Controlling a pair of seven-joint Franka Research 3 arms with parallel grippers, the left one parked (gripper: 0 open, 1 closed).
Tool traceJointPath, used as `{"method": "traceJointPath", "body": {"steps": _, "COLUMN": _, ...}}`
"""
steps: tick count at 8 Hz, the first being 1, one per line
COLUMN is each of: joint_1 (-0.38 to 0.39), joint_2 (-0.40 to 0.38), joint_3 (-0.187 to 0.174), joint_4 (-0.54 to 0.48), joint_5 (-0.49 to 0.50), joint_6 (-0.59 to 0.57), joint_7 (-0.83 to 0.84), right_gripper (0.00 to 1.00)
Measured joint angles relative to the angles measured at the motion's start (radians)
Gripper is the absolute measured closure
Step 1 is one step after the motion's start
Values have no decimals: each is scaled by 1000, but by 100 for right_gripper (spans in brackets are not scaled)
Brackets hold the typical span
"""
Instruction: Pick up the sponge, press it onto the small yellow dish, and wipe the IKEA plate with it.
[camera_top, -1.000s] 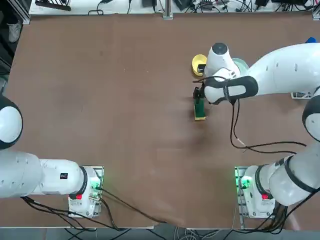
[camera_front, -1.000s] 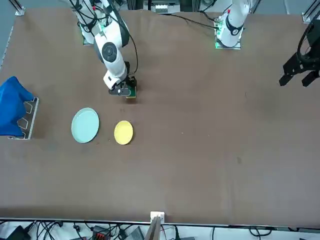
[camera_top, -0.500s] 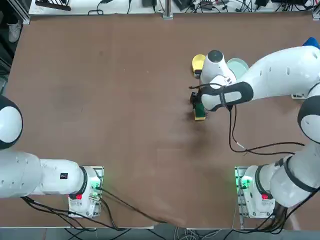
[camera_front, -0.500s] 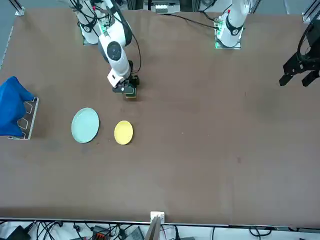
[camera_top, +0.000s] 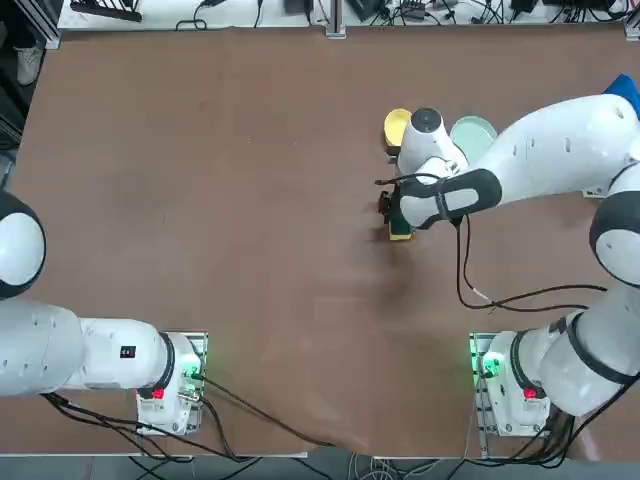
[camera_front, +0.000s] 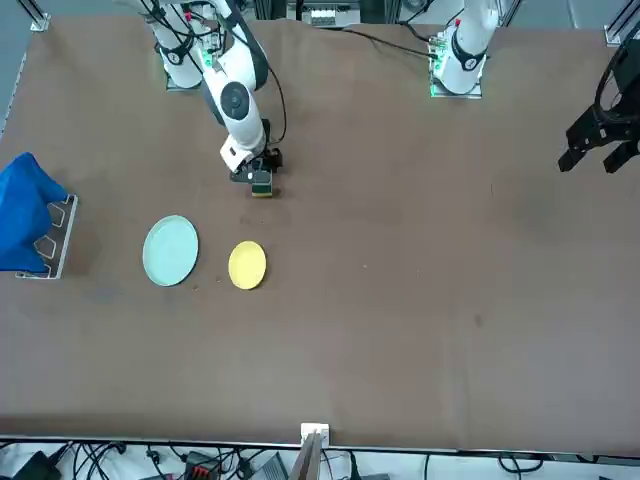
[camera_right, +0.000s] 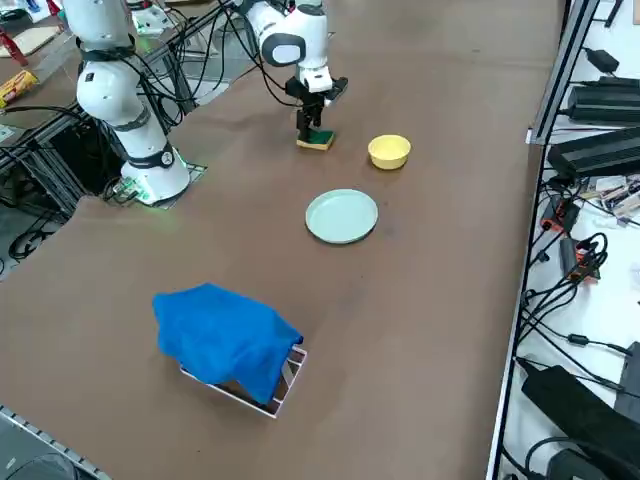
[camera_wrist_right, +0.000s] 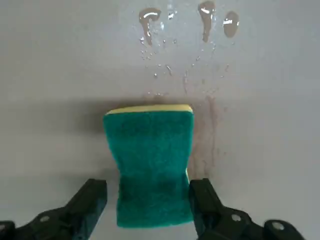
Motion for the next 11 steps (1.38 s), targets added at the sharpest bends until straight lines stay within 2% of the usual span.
{"method": "traceJointPath", "body": {"steps": 7, "joint_1": 8, "joint_2": 48, "joint_3": -2, "joint_4": -12, "joint_5": 0, "joint_6": 59, "joint_7": 0, "right_gripper": 1}}
{"method": "traceJointPath", "body": {"steps": 9, "joint_1": 8, "joint_2": 48, "joint_3": -2, "joint_4": -12, "joint_5": 0, "joint_6": 60, "joint_7": 0, "right_gripper": 10}}
{"method": "traceJointPath", "body": {"steps": 11, "joint_1": 8, "joint_2": 43, "joint_3": -4, "joint_4": -11, "joint_5": 0, "joint_6": 60, "joint_7": 0, "right_gripper": 48}}
